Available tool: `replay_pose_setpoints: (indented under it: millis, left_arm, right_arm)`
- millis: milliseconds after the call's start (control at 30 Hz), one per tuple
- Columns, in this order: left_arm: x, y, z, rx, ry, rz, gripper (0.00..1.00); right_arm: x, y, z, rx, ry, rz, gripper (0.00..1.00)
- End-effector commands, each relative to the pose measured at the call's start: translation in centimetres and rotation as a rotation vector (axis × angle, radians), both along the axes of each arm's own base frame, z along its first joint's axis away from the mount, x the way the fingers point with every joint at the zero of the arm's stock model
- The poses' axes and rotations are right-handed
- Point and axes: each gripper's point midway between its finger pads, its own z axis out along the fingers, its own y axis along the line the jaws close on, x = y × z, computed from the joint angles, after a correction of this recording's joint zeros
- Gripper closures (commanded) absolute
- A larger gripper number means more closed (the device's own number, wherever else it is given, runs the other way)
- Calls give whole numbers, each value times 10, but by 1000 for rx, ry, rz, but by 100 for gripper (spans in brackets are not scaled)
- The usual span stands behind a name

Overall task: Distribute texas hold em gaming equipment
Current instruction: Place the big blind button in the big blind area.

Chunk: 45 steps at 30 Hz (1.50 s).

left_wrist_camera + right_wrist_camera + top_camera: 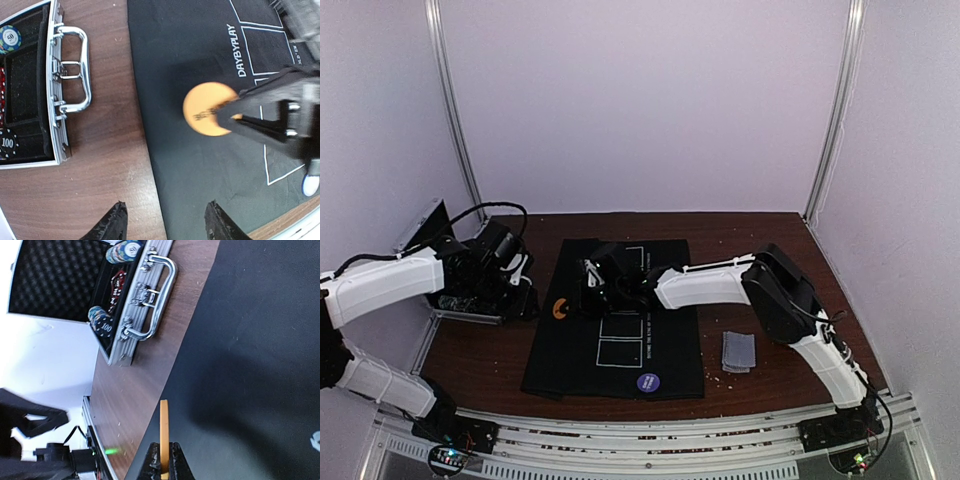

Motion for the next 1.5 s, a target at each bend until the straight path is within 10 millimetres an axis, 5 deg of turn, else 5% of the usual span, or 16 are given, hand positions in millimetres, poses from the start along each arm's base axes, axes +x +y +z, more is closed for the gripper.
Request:
replay_pose_setpoints:
  millis: [0, 467, 667, 1100, 1300, 1467]
  left_arm:
    - [19, 0, 5, 13, -54, -15, 44]
    - [28, 5, 2, 46, -64, -30, 44]
    - [29, 6, 3, 50, -64, -32, 44]
    - [32, 7, 8, 54, -76, -28, 44]
    - [43, 16, 24, 79, -102, -32, 36]
    - [62, 52, 32, 118, -84, 53, 28]
  right_arm:
    - [12, 16, 2, 65, 33, -26, 100]
    - [24, 4, -37, 7, 88, -86, 100]
    - [27, -2, -35, -36, 64, -90, 79]
    - [42, -39, 0, -279, -169, -107, 46]
    - [48, -61, 55, -367, -370, -71, 36]
    - [42, -103, 91, -477, -519, -53, 23]
